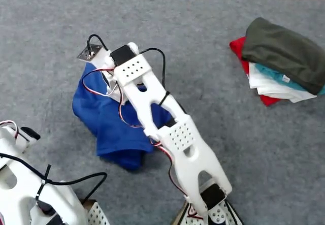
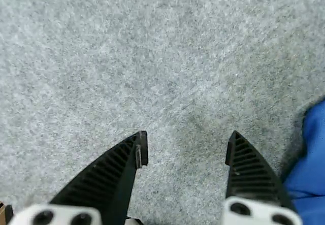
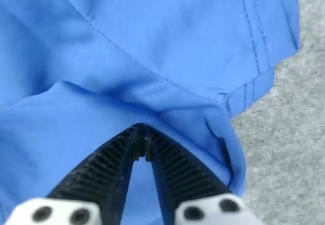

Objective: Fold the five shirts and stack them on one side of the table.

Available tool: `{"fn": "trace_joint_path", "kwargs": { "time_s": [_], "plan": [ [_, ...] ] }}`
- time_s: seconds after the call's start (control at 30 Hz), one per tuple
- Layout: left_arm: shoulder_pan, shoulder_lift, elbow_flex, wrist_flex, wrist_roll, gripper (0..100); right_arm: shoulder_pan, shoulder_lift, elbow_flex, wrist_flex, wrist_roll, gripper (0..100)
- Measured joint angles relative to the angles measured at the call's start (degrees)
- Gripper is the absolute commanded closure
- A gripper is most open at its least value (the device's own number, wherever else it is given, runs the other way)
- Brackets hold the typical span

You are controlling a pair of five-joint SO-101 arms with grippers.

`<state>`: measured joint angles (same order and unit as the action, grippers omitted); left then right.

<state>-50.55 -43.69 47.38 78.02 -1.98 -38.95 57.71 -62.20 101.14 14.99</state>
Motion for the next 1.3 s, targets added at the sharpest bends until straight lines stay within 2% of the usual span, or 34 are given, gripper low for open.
{"fn": "trace_joint_path", "kwargs": {
  "time_s": [0.23, 0.57, 1.0, 1.17, 1.3],
  "plan": [
    [0.00, 0.00, 0.00, 0.00, 0.00, 75, 1.05, -1.58, -0.18, 0.09, 0.00, 99.5],
    [0.00, 0.00, 0.00, 0.00, 0.00, 75, 6.95, -16.79, 1.32, 0.18, 0.00, 99.5],
    [0.09, 0.00, 4.31, -0.18, -0.09, 75, 17.14, -46.86, 26.46, 0.18, 0.00, 99.4],
    [2.81, 0.00, 4.31, -0.18, -0.09, 75, 20.57, -56.18, 35.52, 0.18, 0.00, 99.4],
    [8.44, 0.00, 4.31, -0.18, -0.09, 74, 22.59, -61.19, 42.73, 0.18, 0.00, 99.4]
  ]
}}
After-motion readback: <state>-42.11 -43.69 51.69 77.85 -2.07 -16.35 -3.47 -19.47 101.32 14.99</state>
